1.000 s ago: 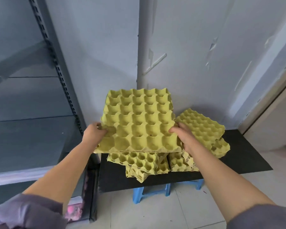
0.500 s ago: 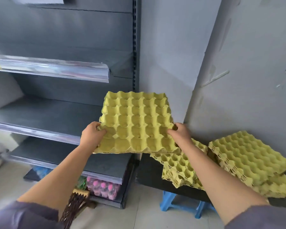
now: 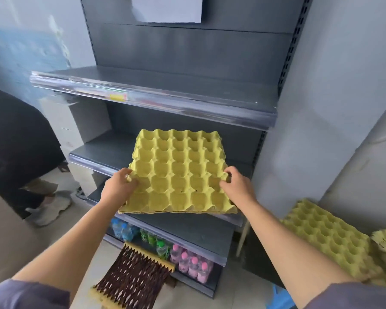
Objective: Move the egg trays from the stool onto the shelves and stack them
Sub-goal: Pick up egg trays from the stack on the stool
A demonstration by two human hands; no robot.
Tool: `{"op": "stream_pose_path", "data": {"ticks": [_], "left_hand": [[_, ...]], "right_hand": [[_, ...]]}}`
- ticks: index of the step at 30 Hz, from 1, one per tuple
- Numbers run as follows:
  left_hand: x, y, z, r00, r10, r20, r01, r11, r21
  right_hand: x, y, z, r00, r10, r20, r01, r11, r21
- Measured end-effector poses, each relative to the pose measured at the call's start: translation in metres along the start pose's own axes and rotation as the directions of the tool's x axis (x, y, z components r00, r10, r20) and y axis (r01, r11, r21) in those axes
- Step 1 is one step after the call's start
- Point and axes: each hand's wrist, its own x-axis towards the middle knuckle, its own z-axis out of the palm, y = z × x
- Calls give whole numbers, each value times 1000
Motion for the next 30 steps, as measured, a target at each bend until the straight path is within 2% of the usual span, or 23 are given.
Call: {"op": "stream_pose_path", "data": {"ticks": [7, 12, 16, 20, 30], "left_hand": [[52, -31, -39, 1000, -22, -20, 22, 1000, 6], [93, -38, -44, 998, -8, -60, 11, 999, 40], [136, -42, -41, 997, -4, -71, 10, 997, 82], [175, -46, -36, 999, -45, -15, 46, 994, 100], [256, -75, -27, 991, -108, 84, 97, 987, 132]], "right_hand": [[26, -52, 57, 1000, -17, 9, 16, 999, 34], [59, -72, 81, 997, -72, -14, 71, 995, -68], [98, -82, 101, 996, -92, -11, 91, 993, -68], [132, -93, 123, 997, -71, 24, 73, 996, -51], [184, -115, 175, 998, -3, 66, 12, 991, -132]]}}
